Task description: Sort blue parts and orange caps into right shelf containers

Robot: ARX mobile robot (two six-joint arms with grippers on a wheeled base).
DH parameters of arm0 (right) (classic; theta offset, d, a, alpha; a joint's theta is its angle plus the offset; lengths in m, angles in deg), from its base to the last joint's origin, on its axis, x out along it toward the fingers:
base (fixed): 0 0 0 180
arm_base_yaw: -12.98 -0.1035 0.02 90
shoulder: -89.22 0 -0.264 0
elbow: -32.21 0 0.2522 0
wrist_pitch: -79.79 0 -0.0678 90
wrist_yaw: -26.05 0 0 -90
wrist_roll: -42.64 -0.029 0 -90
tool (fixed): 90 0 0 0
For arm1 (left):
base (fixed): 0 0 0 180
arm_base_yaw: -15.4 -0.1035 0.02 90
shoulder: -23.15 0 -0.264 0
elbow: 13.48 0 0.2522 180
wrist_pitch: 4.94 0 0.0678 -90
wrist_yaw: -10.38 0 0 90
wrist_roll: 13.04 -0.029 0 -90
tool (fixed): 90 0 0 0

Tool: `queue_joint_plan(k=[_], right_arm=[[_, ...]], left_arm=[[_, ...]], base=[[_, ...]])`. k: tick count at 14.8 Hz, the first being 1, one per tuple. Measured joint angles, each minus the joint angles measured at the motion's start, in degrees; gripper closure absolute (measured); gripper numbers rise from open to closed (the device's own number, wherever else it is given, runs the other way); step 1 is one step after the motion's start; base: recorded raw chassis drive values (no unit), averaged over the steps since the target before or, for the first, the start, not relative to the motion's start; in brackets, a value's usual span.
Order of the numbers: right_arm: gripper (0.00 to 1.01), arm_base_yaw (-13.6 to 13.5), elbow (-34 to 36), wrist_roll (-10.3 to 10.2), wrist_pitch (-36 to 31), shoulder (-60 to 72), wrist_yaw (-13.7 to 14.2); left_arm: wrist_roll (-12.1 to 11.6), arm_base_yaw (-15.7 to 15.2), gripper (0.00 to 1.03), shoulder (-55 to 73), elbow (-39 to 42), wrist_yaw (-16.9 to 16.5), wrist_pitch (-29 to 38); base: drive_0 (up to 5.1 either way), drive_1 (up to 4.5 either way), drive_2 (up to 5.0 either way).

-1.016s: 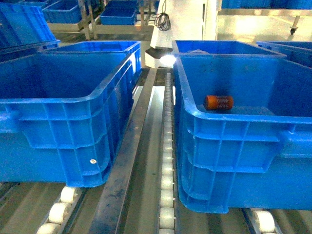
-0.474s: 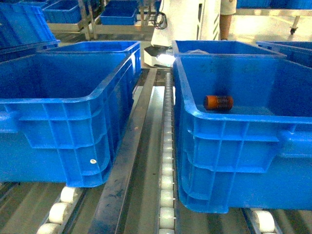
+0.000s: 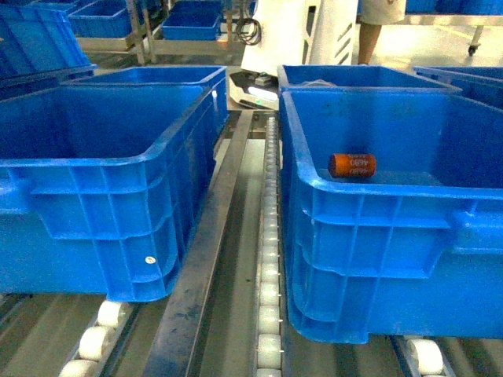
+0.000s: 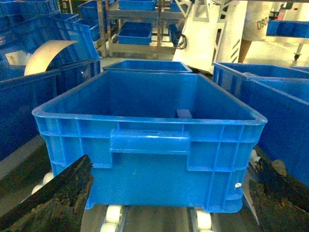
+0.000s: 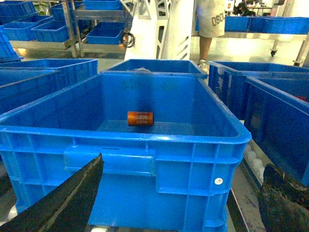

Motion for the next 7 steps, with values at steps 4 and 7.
queue_joint_plan(k=[4, 7], right_arm=[[0.03, 0.00, 0.00, 0.00, 0.00, 0.00, 0.00], [0.03, 0.00, 0.00, 0.00, 0.00, 0.00, 0.00]], left_arm=[[0.00, 0.00, 0.05, -0.02, 0.00, -0.02, 0.00], [0.00, 0.00, 0.05, 0.00, 0.00, 0.00, 0.00]], base=[[0.0, 0.00, 0.0], [0.0, 0.00, 0.0]])
